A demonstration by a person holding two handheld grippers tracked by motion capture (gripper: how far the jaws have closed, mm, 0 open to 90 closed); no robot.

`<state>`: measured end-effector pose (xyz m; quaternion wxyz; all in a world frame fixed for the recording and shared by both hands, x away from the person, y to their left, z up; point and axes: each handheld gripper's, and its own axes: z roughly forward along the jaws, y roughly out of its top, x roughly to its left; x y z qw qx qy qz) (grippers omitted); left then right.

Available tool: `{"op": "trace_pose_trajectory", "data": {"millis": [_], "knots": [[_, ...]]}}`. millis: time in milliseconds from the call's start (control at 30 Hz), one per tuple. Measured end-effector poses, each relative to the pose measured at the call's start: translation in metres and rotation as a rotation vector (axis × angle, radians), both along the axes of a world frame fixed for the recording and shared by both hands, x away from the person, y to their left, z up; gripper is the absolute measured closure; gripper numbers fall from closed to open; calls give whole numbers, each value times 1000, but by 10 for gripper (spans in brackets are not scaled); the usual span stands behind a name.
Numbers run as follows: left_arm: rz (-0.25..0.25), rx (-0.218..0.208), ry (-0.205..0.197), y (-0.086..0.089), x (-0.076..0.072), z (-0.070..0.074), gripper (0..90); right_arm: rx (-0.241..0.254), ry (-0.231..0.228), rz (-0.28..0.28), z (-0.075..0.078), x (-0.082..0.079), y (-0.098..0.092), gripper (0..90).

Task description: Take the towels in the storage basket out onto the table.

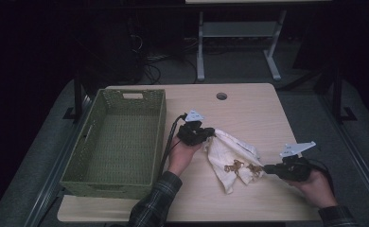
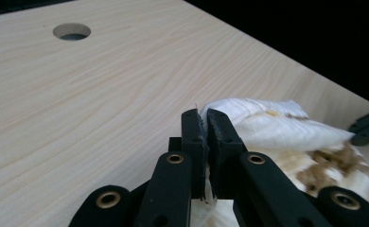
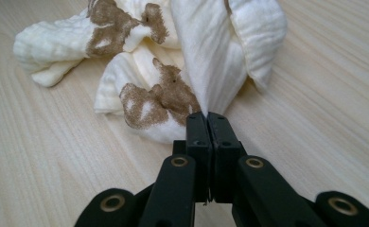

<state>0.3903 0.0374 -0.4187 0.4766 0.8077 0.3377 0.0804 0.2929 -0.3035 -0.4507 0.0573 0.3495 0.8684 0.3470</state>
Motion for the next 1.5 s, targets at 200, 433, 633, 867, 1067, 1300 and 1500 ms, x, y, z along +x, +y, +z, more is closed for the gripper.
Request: {"op": "trace_pose_trajectory", "data": {"millis": [200, 433, 633, 867, 1067, 1300, 1500], "knots": [[21, 39, 9, -1, 1, -7, 676, 18, -16, -5, 3, 2, 0, 700], [-1, 78, 14, 4, -19, -9, 627, 59, -100, -39, 17, 12, -7, 749], [24, 117, 20, 2, -27, -16, 609, 46, -87, -63, 12, 32, -6, 753], [34, 179, 29, 3, -26, -28, 574, 21, -4, -73, -5, 46, -5, 728], [32, 222, 34, 1, -23, -36, 695, -5, 11, -63, -10, 47, -2, 784], [57, 216, 45, 2, -20, -37, 869, -28, 5, -60, -13, 49, -1, 879], [87, 184, 20, 3, -16, -20, 877, -6, -48, -71, 2, 48, -7, 881]]}}
